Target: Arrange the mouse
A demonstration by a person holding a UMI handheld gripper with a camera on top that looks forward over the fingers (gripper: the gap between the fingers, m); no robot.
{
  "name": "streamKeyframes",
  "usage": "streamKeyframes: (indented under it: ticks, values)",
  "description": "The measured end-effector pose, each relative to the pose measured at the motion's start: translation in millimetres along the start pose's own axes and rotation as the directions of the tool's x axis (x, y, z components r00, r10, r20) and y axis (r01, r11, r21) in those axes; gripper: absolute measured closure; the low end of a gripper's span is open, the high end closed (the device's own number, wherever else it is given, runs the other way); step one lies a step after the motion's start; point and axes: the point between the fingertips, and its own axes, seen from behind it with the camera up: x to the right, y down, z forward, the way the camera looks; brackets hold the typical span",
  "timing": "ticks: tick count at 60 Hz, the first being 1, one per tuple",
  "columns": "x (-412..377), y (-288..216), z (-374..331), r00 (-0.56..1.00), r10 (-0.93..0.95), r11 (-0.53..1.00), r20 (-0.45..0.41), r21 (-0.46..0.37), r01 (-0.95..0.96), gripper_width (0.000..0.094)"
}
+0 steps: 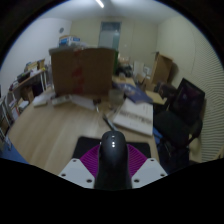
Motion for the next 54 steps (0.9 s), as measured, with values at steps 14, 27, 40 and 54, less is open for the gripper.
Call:
streamKeyframes:
  ticks: [14,27,40,54]
  values:
    - [-4,64,35,0.994,0.085,0.995,0.066,-0.05,-0.081,0.0486]
    - [-7,68,29,0.989,0.142,0.98,0.045,-0.15,-0.134,0.0075]
    - [-13,50,-25,0.977,0.198,0.969,-0.072,-0.135,-0.207,0.0104]
    - [-57,36,-120,0.955,0.229,0.96,-0.19,-0.118,-0.254,0.0105]
